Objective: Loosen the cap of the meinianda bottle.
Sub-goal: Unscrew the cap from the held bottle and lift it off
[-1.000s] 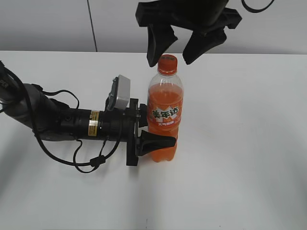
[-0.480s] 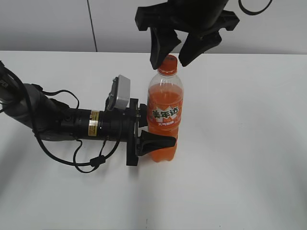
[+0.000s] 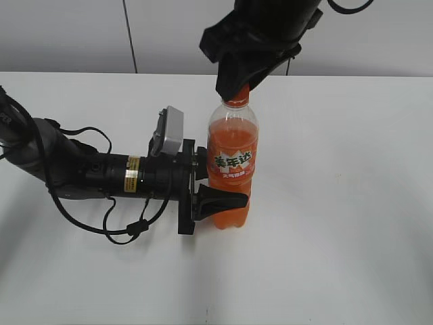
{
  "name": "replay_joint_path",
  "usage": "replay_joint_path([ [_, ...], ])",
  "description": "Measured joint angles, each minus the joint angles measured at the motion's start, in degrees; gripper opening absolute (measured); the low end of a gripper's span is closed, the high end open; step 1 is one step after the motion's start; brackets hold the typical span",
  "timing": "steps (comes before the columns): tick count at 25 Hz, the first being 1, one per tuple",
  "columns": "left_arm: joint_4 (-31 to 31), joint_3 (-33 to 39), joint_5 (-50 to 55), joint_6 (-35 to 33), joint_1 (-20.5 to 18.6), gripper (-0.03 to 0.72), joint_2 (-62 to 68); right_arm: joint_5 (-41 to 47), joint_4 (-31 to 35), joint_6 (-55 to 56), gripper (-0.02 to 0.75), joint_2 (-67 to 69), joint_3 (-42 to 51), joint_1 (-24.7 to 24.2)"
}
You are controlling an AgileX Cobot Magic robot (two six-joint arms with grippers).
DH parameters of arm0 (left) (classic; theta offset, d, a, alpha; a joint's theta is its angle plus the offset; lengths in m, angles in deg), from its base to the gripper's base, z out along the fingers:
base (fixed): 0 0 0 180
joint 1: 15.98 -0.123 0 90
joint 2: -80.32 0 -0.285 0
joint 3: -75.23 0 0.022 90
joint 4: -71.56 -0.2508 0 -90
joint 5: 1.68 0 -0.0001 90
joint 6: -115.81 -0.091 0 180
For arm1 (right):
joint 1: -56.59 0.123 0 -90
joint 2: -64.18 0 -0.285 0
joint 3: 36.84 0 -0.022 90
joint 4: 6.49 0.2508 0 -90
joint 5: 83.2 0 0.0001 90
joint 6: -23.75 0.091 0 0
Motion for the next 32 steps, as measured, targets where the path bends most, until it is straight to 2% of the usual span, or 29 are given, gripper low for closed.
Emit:
replay_joint_path([
  [7, -0.1, 0.0, 0.0, -0.1, 0.0, 0.403, 0.0, 0.0, 0.1, -31.7, 0.269, 0.0, 0.0, 0.0],
  [11, -0.1, 0.0, 0.0, -0.1, 0.0, 0.403, 0.0, 0.0, 0.2, -46.2, 0.269, 0.0, 0.0, 0.0],
  [27, -0.1, 0.0, 0.0, -0.3, 0.0, 0.403, 0.0, 0.2, 0.4, -84.2, 0.269, -0.1, 0.0, 0.0],
  [32, -0.1, 0.0, 0.0, -0.3, 0.0, 0.403, 0.0, 0.2, 0.4, -89.2, 0.269, -0.2, 0.0, 0.0],
])
